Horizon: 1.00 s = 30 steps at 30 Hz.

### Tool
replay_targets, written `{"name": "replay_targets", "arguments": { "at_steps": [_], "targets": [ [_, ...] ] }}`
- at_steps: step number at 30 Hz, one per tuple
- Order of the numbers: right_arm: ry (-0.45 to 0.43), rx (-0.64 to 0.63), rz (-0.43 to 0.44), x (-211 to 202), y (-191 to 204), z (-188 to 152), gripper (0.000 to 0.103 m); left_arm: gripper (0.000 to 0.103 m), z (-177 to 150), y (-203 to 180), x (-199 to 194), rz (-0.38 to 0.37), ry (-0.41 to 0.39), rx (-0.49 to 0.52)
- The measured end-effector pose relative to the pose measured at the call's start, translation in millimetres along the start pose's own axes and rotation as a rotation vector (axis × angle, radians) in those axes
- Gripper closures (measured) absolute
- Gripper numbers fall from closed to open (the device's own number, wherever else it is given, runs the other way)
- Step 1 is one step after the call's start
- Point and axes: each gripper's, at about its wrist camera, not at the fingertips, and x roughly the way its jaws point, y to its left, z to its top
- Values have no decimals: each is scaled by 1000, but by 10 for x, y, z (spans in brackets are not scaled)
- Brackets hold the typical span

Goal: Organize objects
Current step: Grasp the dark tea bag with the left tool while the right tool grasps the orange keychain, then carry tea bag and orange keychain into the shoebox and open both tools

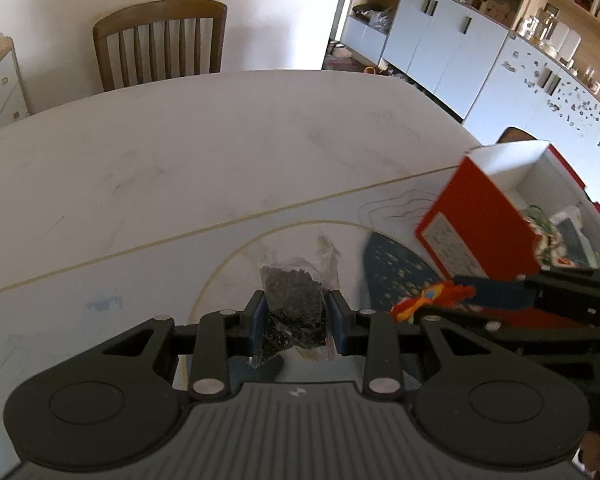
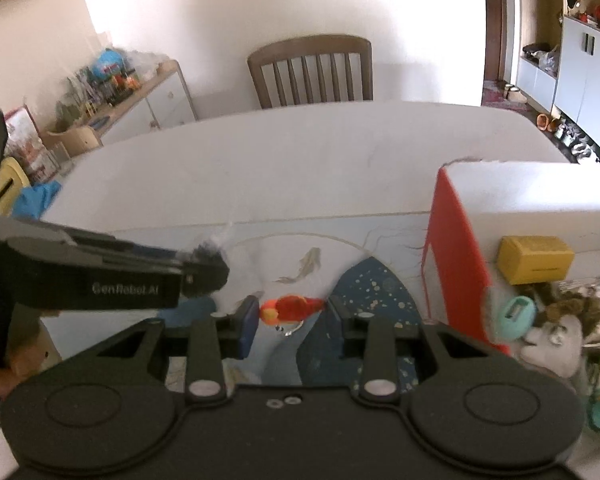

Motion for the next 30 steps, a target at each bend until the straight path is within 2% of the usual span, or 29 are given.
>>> {"name": "replay_targets", "arguments": {
  "at_steps": [17,30],
  "targets": [
    [-119,16,18,-1038,-212,-33,69,71,-102,-788,-775,12,-24,107],
    [-195,24,-1,-1544,-784,53,69,71,58,-1532,-860,-16,-55,173]
  ]
}}
